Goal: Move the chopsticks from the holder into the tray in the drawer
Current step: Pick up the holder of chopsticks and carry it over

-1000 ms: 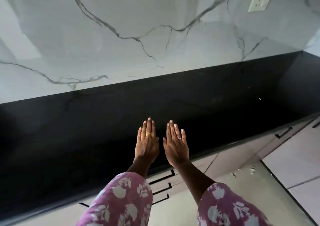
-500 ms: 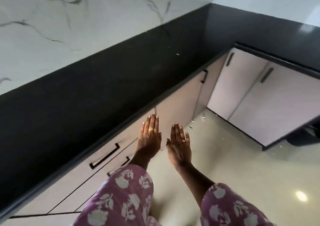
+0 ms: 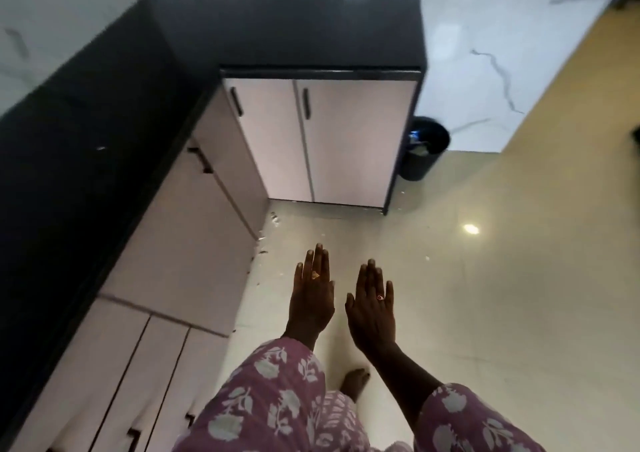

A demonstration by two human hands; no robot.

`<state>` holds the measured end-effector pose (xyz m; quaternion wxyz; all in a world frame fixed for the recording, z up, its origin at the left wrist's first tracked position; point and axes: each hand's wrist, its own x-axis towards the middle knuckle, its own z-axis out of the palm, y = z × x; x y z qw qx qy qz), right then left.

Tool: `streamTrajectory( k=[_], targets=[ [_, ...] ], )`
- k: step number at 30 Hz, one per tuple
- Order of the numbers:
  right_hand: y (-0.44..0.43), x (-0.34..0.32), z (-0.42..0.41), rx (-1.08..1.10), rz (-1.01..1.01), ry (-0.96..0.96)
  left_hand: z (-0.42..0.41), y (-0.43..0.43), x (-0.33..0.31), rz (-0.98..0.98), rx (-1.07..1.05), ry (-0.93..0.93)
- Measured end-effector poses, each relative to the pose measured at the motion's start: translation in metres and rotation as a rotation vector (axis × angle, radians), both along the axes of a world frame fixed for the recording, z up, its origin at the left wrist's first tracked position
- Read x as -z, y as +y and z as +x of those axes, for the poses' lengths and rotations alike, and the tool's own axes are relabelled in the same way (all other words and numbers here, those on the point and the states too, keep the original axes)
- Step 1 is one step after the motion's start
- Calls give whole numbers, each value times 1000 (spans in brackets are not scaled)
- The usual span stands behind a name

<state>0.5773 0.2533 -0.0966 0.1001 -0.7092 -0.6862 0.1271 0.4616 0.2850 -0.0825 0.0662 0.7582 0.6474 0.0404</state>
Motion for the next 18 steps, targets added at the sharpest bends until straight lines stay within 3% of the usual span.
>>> streamTrajectory(
  k=[8,18],
  targets=[
    [15,29,111,387,-237,-8,135,46,25,-136,454,63],
    [-36,44,254,818,-289,83,298,21,38,-166,895,109]
  ],
)
